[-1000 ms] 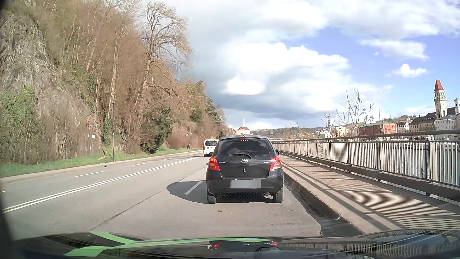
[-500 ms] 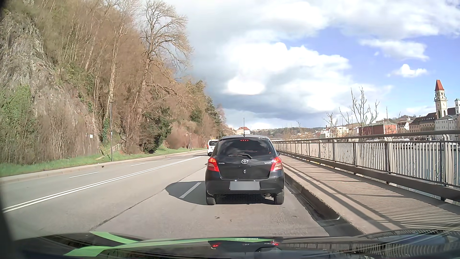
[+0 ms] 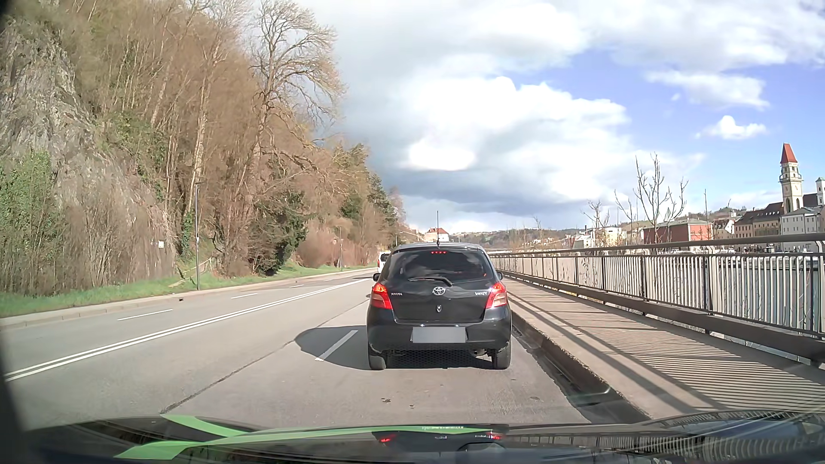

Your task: Follow the waypoints while adhering to traffic rules and regulations

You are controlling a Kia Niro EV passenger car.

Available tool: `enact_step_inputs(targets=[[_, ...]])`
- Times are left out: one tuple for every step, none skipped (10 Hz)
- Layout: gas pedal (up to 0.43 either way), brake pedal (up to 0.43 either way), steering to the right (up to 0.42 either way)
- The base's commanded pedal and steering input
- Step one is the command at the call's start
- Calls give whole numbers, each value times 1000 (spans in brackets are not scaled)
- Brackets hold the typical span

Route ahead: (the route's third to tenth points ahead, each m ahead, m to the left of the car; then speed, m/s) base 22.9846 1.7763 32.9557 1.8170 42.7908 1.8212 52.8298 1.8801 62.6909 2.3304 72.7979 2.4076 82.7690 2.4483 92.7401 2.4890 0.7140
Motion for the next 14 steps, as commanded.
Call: enact_step_inputs(targets=[[0,79,-4],[0,79,-4],[0,91,-4],[0,104,-4],[0,104,-4],[0,104,-4],[0,110,-4],[0,116,-4],[0,122,-4],[0,134,-4],[0,140,-4],[0,146,-4],[0,152,-4],[0,152,-4]])
